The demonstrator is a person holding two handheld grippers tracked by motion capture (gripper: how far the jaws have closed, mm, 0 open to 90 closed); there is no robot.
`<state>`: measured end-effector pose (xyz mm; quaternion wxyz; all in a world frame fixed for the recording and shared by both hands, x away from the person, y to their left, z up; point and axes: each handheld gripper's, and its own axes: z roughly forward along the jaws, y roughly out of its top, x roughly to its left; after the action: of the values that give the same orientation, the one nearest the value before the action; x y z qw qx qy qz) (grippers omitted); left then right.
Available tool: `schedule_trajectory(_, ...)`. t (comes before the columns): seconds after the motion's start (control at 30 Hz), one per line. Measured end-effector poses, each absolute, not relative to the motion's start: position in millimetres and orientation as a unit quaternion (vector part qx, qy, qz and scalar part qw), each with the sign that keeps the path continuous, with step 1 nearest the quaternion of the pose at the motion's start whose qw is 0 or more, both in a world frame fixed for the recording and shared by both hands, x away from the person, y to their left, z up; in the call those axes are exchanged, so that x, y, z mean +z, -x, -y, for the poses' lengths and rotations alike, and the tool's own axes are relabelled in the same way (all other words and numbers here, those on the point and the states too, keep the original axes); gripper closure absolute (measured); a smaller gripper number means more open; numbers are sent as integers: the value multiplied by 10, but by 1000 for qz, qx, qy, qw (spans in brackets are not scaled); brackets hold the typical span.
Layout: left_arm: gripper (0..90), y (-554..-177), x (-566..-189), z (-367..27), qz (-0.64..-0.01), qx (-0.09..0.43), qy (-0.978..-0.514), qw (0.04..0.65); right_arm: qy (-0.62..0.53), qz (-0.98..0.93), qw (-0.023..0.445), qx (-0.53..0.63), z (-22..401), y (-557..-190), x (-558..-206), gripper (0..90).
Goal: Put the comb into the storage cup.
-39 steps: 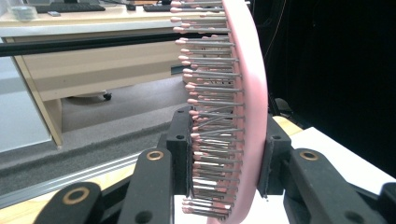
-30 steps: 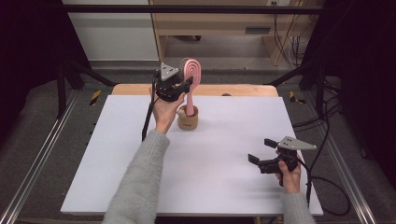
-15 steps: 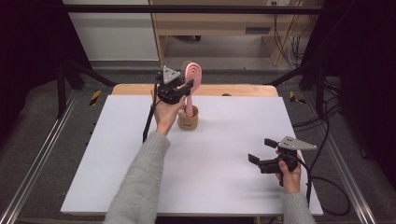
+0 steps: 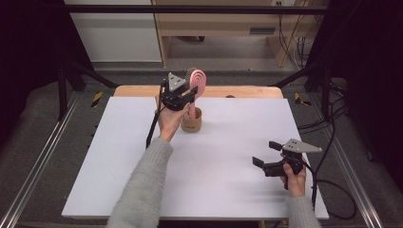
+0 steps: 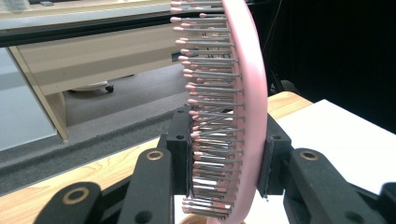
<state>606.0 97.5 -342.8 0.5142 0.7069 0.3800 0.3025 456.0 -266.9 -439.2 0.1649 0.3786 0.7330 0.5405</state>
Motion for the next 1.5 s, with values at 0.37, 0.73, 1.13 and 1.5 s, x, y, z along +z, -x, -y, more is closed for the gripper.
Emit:
schedule_trajectory(0.37,641,-6027,-3515,-968,-373,305,-712,512,-379,-733,165,540,2669,-4560,-4393,10)
schedule_trajectory(0.73,641,-5996,-3610,-952,-363,312,-718,505,-378,-733,165,540,2668,-4560,-4393,10)
schedule_trajectory(1.13,640,-5968,-3689,-945,-358,316,-722,501,-379,-733,166,541,2664,-4559,-4393,10)
schedule_trajectory(1.5,638,-5906,-3715,-927,-344,324,-724,502,-379,-733,165,541,2660,-4559,-4392,10)
